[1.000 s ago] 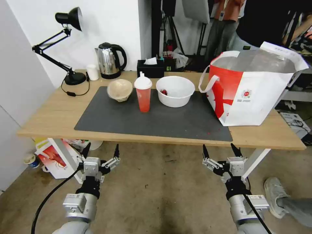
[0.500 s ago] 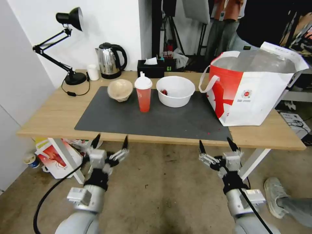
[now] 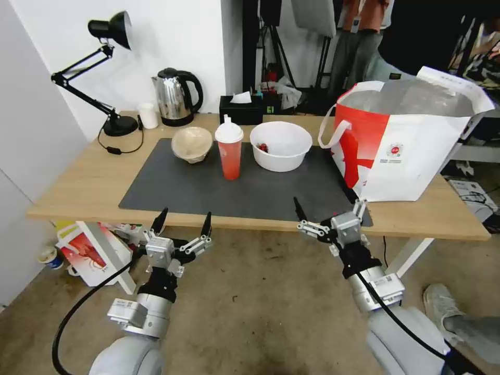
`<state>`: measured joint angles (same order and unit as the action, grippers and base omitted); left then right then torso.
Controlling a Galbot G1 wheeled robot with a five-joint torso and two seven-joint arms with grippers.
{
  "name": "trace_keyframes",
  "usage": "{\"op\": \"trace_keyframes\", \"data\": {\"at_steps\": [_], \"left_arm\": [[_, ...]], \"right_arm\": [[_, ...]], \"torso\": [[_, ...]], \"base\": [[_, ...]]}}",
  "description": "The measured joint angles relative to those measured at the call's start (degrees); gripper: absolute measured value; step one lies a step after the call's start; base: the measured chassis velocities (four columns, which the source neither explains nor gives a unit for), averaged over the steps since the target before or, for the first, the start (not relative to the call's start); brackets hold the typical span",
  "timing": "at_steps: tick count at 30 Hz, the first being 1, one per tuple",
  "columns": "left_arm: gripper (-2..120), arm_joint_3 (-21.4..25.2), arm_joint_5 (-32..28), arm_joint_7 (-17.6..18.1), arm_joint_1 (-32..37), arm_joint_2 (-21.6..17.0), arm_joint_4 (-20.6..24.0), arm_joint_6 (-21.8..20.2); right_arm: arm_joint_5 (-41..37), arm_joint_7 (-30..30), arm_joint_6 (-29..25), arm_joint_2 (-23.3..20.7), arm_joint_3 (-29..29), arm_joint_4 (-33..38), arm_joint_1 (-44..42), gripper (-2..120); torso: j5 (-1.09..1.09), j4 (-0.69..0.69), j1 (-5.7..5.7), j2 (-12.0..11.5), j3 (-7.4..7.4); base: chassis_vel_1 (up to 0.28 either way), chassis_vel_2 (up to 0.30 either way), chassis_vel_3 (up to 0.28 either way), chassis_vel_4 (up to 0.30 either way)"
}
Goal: Pick up the trash from the table and place it into the takeout bag.
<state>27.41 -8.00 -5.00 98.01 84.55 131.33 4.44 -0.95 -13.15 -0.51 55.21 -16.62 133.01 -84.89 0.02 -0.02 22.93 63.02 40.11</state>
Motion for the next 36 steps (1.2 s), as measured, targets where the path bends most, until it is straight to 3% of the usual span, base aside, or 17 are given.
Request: {"op": "trace_keyframes", "data": {"at_steps": [4, 14, 23, 29, 36], "left_arm": [[100, 0.13, 0.22, -0.13, 0.67, 0.04, 0.01, -0.18], [100, 1.67, 2.36, 1.99, 3.27, -0.77, 1.14, -6.05], [100, 1.82, 2.37, 3.03, 4.05, -0.86, 1.37, -6.85], [100, 1.75, 2.33, 3.21, 3.88, -0.99, 1.29, -6.96], [100, 1.74, 2.27, 3.5, 3.49, -0.77, 1.01, -6.83]], "right_arm": [[0.0, -0.09, -0.04, -0.15, -0.19, 0.01, -0.01, 100], [-0.31, -1.59, 0.85, -0.24, -0.68, -0.59, 1.03, 100], [-2.55, -2.22, 0.98, -0.41, -0.74, -0.78, 2.2, 100], [-7.19, -1.4, 0.99, -1.66, -0.7, -0.17, 4.03, 100], [-15.97, -0.26, 1.38, -6.05, -0.99, 0.15, 10.4, 100]], "torso": [[-0.02, 0.02, -0.01, 0.0, -0.01], [-0.02, 0.02, -0.01, 0.0, 0.0], [-0.02, 0.01, -0.01, 0.0, -0.01], [-0.02, 0.01, -0.01, 0.0, 0.0], [-0.02, 0.01, -0.01, 0.0, 0.0]], "base": [[0.0, 0.0, 0.0, 0.0], [0.0, 0.0, 0.0, 0.0], [0.0, 0.0, 0.0, 0.0], [0.0, 0.0, 0.0, 0.0], [0.0, 0.0, 0.0, 0.0]]}}
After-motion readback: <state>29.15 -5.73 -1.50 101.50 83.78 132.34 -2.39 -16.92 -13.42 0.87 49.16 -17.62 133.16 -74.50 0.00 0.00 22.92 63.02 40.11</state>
